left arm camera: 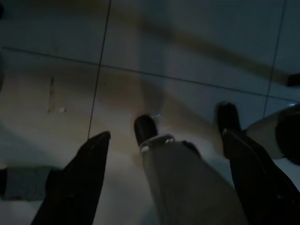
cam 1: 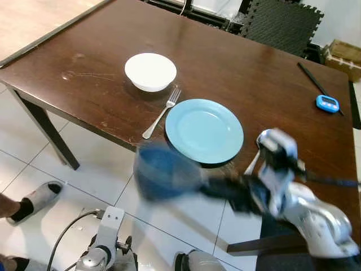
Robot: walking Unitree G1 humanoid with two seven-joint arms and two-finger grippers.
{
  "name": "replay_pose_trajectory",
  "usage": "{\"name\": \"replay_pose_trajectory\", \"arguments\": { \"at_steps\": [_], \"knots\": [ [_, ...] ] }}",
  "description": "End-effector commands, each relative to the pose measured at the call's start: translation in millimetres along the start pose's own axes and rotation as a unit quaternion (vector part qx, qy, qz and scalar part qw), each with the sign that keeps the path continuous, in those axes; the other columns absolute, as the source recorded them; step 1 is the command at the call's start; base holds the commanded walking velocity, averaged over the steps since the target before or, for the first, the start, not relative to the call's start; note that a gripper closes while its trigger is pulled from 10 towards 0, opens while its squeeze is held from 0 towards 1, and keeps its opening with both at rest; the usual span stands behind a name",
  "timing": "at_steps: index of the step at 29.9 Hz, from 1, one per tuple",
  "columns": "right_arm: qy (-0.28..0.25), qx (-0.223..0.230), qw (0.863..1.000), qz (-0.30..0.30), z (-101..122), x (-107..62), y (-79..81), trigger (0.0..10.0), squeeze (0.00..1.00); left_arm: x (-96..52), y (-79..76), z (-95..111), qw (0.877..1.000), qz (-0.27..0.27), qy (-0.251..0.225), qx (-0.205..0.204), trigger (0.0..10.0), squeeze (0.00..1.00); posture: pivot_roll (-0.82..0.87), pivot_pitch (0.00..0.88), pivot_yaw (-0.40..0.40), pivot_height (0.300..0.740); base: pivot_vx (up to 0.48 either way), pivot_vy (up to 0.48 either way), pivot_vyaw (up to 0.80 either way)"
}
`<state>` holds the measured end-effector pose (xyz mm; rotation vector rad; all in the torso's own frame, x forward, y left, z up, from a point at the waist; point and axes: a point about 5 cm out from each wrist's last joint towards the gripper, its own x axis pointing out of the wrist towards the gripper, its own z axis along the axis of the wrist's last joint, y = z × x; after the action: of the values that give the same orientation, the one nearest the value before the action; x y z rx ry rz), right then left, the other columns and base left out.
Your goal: Setting the table
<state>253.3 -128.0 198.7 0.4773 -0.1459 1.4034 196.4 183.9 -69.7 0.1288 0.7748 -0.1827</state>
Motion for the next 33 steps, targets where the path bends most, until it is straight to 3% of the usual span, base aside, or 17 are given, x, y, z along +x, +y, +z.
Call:
{"name": "replay_pose_trajectory", "arguments": {
  "at_steps": [1,4,6,7,8,10,11,14,16,18,19,20,21,23,26,31,33],
  "knots": [
    [-0.035,-0.018,0.998,-0.055,10.1,-6.6,-9.1,10.0,0.00,-2.3,-1.2,-3.8,1.000,-0.004,-0.006,-0.005,10.0,0.00,0.05,0.090,-0.041,0.740,0.000,0.000,0.00],
    [-0.095,-0.052,0.985,-0.136,33.2,-4.7,-28.3,10.0,0.00,-5.2,6.6,12.6,0.997,-0.007,-0.073,-0.004,10.0,0.00,0.05,0.089,-0.034,0.740,0.000,0.000,0.00],
    [-0.095,-0.052,0.985,-0.136,33.2,-4.7,-28.3,10.0,0.00,-5.2,6.6,12.6,0.997,-0.007,-0.073,-0.004,10.0,0.00,0.05,0.089,-0.034,0.740,0.000,0.000,0.00],
    [-0.117,-0.052,0.977,-0.171,40.6,-6.3,-35.5,10.0,0.00,-8.2,9.3,21.5,0.994,-0.018,-0.107,0.004,10.0,0.00,0.05,0.092,-0.032,0.740,0.000,0.000,0.00],
    [-0.132,-0.057,0.963,-0.229,46.5,-10.8,-46.2,10.0,0.00,-18.5,10.6,39.3,0.984,-0.051,-0.170,0.032,10.0,0.00,0.05,0.092,-0.032,0.740,0.000,0.000,0.00],
    [-0.131,-0.064,0.956,-0.254,46.6,-12.9,-50.8,10.0,0.00,-25.1,10.3,47.2,0.977,-0.066,-0.196,0.048,10.0,0.00,0.05,0.093,-0.033,0.740,0.000,0.000,0.00],
    [-0.140,-0.074,0.936,-0.315,47.7,-19.0,-62.0,10.0,0.00,-36.5,10.1,59.4,0.966,-0.083,-0.235,0.068,10.0,0.00,0.06,0.096,-0.035,0.740,0.000,0.000,0.00],
    [-0.149,-0.073,0.926,-0.340,48.8,-22.0,-66.9,10.0,0.00,-41.1,10.6,64.6,0.961,-0.086,-0.251,0.074,10.0,0.00,0.06,0.096,-0.035,0.740,0.000,0.000,0.00],
    [-0.160,-0.080,0.906,-0.383,50.4,-26.5,-74.7,10.0,0.00,-52.6,11.8,80.1,0.948,-0.095,-0.290,0.088,10.0,0.00,0.06,0.101,-0.037,0.740,0.000,0.000,0.00],
    [-0.160,-0.080,0.906,-0.383,50.4,-26.5,-74.7,10.0,0.00,-52.6,11.8,80.1,0.948,-0.095,-0.290,0.088,10.0,0.00,0.06,0.101,-0.037,0.740,0.000,0.000,0.00],
    [-0.159,-0.090,0.895,-0.406,51.0,-27.4,-79.0,10.0,0.00,-60.0,11.2,93.0,0.939,-0.106,-0.314,0.096,10.0,0.00,0.06,0.104,-0.035,0.740,0.000,0.000,0.00],
    [-0.159,-0.090,0.895,-0.406,51.0,-27.4,-79.0,10.0,0.00,-60.0,11.2,93.0,0.939,-0.106,-0.314,0.096,10.0,0.00,0.06,0.104,-0.035,0.740,0.000,0.000,0.00],
    [-0.155,-0.105,0.876,-0.444,52.7,-29.8,-86.5,10.0,0.00,-70.6,7.0,111.8,0.925,-0.129,-0.343,0.103,10.0,0.00,0.06,0.107,-0.029,0.740,0.000,0.000,0.00],
    [-0.155,-0.105,0.876,-0.444,52.7,-29.8,-86.5,10.0,0.00,-70.6,7.0,111.8,0.925,-0.129,-0.343,0.103,10.0,0.00,0.06,0.107,-0.029,0.740,0.000,0.000,0.00],
    [-0.080,-0.153,0.832,-0.528,48.8,-33.2,-109.1,10.0,0.00,-101.6,-11.9,160.6,0.885,-0.203,-0.402,0.120,10.0,0.00,0.07,0.110,-0.033,0.740,0.000,0.000,0.00],
    [-0.027,-0.179,0.814,-0.552,44.5,-34.0,-117.9,10.0,0.00,-111.2,-16.5,179.1,0.872,-0.220,-0.419,0.126,10.0,0.00,0.07,0.113,-0.037,0.740,0.000,0.000,0.00],
    [0.031,-0.235,0.784,-0.573,42.2,-36.4,-125.5,10.0,0.00,-113.3,-14.2,207.9,0.864,-0.208,-0.439,0.131,10.0,0.00,0.08,0.122,-0.046,0.740,0.000,0.000,0.00]
  ]
}}
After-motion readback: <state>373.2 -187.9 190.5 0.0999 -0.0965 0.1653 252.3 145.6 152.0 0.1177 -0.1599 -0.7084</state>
